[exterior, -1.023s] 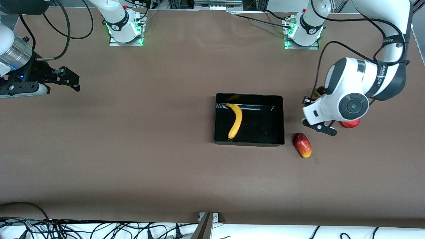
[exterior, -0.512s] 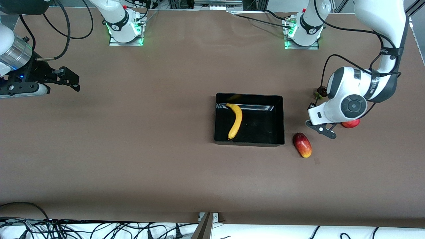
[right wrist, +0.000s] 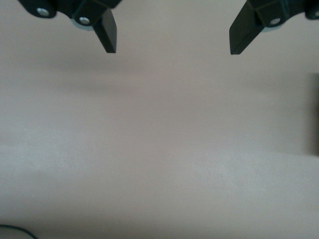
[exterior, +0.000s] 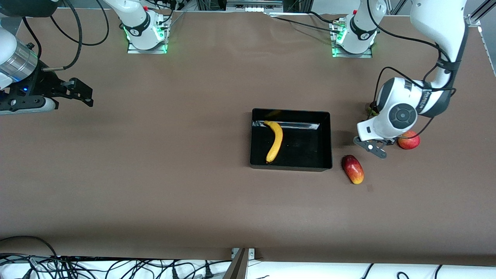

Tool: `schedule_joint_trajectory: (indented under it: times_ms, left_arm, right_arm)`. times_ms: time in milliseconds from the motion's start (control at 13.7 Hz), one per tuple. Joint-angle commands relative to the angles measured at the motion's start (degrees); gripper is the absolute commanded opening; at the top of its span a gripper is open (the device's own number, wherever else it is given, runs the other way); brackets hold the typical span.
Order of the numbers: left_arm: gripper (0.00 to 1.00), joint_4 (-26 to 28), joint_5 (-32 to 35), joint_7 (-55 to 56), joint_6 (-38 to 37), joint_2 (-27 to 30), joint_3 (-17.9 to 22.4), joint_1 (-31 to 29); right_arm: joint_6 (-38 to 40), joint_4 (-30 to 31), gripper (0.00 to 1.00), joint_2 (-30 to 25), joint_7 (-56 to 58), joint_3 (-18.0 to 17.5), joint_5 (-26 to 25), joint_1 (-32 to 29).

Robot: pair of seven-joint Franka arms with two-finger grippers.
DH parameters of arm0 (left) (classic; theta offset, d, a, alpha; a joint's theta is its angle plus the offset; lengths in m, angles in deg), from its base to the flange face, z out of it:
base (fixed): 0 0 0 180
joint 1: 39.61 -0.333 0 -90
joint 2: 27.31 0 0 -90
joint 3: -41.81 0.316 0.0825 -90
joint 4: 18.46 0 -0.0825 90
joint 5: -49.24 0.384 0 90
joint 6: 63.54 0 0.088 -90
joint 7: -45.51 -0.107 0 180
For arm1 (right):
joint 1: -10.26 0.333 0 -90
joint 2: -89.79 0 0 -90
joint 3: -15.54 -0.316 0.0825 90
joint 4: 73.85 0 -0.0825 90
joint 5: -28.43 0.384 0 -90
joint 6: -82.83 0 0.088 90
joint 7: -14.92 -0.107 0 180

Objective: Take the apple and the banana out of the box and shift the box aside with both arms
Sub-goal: 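Lower the apple onto the table and open the left gripper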

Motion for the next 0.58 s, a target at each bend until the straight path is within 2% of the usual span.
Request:
schedule_joint_trajectory:
  times_ms: [0, 146, 219, 292, 365, 438, 512]
  left_arm:
    - [0.14, 5.16, -2.38, 2.14, 1.56, 3.81, -3.12, -0.89]
    - [0.14, 6.22, -2.48, 5.74, 1.47, 4.00, -4.70, -0.89]
    - [0.18, 6.48, -2.48, 7.23, 1.56, 3.65, -5.06, -0.71]
    - [0.30, 6.48, -2.48, 8.21, 1.65, 3.30, -5.41, -0.62]
    - [0.83, 6.48, -2.48, 9.09, 1.56, 3.21, -5.41, -0.62]
    - [1.00, 6.40, -2.48, 9.18, 1.21, 3.47, -5.50, -0.71]
    - [1.00, 6.22, -2.48, 9.18, 0.69, 4.08, -5.50, -0.71]
  right_arm:
    - [0.24, -0.92, 1.00, 0.21, -0.32, -0.77, -0.01, -0.81]
    - [0.24, -0.92, 1.00, 0.21, -0.32, -0.77, -0.01, -0.81]
    - [0.24, -0.92, 1.00, 0.21, -0.32, -0.77, -0.01, -0.81]
    - [0.24, -0.92, 1.00, 0.21, -0.32, -0.77, -0.01, -0.81]
    - [0.24, -0.92, 1.00, 0.21, -0.32, -0.77, -0.01, -0.81]
    - [0.24, -0.92, 1.00, 0.21, -0.32, -0.77, -0.01, -0.81]
    - [0.24, -0.92, 1.00, 0.21, -0.32, -0.77, -0.01, -0.81]
